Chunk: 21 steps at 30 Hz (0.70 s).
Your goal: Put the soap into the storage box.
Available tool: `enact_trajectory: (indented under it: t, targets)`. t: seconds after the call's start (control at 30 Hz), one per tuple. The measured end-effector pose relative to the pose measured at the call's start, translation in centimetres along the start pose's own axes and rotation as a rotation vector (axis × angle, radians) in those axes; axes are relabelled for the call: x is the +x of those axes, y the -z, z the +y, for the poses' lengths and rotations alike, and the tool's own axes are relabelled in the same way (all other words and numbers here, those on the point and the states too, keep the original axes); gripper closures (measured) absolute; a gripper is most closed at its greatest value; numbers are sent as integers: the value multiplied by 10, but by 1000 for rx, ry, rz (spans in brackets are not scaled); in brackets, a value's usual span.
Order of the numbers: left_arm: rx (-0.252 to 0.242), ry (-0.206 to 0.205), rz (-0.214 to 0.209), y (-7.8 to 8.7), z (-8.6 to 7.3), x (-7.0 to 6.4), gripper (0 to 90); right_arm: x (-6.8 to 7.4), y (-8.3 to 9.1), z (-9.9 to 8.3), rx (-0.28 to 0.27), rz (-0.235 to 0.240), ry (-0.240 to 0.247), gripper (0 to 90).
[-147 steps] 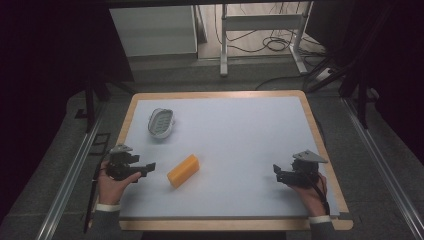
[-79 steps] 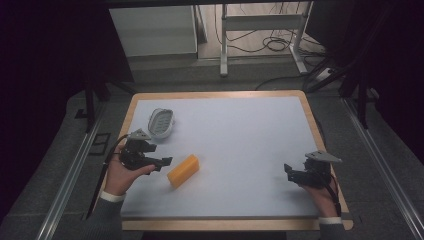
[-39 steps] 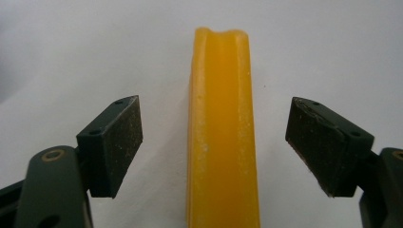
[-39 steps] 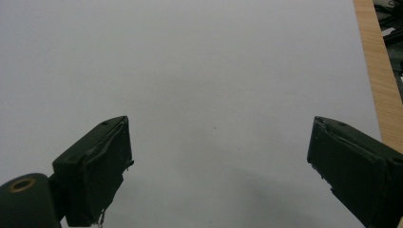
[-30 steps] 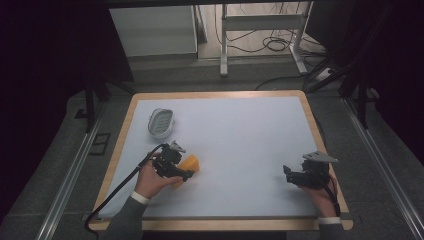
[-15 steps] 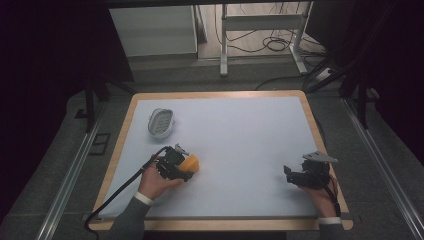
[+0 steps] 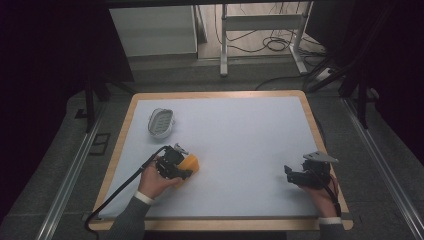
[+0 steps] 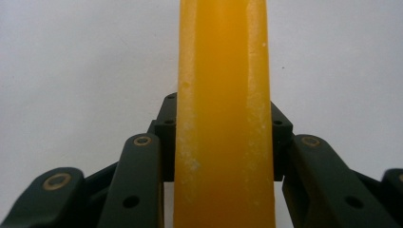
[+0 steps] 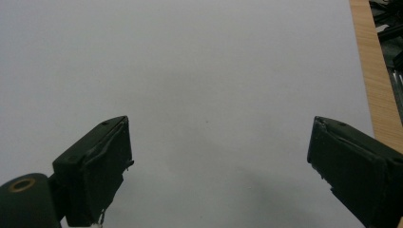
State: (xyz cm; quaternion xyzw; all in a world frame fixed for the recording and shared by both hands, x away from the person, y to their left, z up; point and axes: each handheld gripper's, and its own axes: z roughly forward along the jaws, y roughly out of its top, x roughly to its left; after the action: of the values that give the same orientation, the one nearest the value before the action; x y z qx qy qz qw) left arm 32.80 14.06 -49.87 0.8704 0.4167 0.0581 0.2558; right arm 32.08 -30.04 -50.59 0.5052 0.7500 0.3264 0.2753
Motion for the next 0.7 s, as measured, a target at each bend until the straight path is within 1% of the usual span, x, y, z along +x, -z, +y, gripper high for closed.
enact_trajectory:
  t: [0.1,0.2,0.23,0.27,0.3,0.43,0.53,0.57,0.6,0.63,0.7]
  targets:
    - [-28,3,-11,7,0,2,611,0,1,0,-2,-3,-3,75]
    - [-40,6,-14,11,1,3,611,0,1,0,-2,-2,-3,75]
    - [-58,9,-22,17,0,5,612,0,1,0,-3,-2,-2,75]
    - [-58,9,-22,17,0,5,611,0,1,0,-3,-2,-2,75]
    - [-74,13,-25,22,0,7,611,0,1,0,-4,-2,-2,75]
    - [-103,17,-20,30,0,10,612,0,1,1,-5,-5,-2,75]
    - [-115,22,-25,33,0,11,611,0,1,0,-7,-6,-5,75]
    - [-125,26,-36,35,0,13,611,0,1,0,-7,-7,-6,75]
    - [-125,26,-36,35,0,13,611,-1,1,0,-6,-6,-8,75]
    - [-134,26,-50,38,1,14,611,-1,1,0,-6,-7,-8,75]
    - [-137,24,-47,40,1,15,611,-1,1,0,-6,-6,-8,75]
